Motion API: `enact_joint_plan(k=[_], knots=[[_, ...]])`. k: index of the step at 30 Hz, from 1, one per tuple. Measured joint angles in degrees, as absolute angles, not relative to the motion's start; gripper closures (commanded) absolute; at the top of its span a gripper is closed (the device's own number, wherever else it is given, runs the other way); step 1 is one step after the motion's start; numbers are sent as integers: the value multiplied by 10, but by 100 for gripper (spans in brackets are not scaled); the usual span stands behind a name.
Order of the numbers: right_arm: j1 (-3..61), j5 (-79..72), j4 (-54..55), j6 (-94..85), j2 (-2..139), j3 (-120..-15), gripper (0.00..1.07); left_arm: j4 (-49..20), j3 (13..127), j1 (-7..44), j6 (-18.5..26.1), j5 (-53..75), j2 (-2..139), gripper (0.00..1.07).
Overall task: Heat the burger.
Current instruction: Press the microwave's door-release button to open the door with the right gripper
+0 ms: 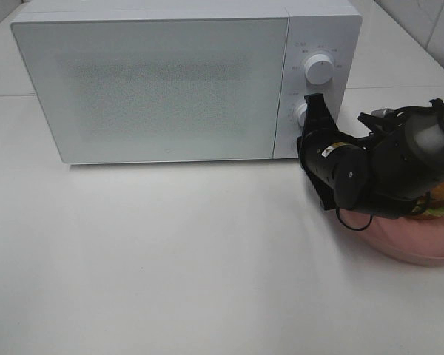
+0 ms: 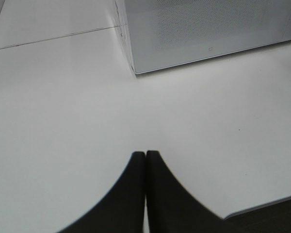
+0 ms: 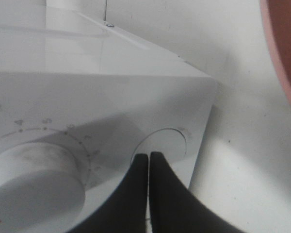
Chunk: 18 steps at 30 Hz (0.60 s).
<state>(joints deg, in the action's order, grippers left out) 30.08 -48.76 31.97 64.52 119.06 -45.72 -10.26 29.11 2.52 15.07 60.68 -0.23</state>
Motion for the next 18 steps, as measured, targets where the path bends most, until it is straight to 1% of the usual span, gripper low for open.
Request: enact_joint_plan(k=[9, 18], knots=[[301, -486, 332, 637, 1219, -484, 107, -103, 291, 25, 151, 607, -2, 106], [302, -477, 374, 621, 1227, -501, 107, -103, 291, 25, 151, 607, -2, 106]])
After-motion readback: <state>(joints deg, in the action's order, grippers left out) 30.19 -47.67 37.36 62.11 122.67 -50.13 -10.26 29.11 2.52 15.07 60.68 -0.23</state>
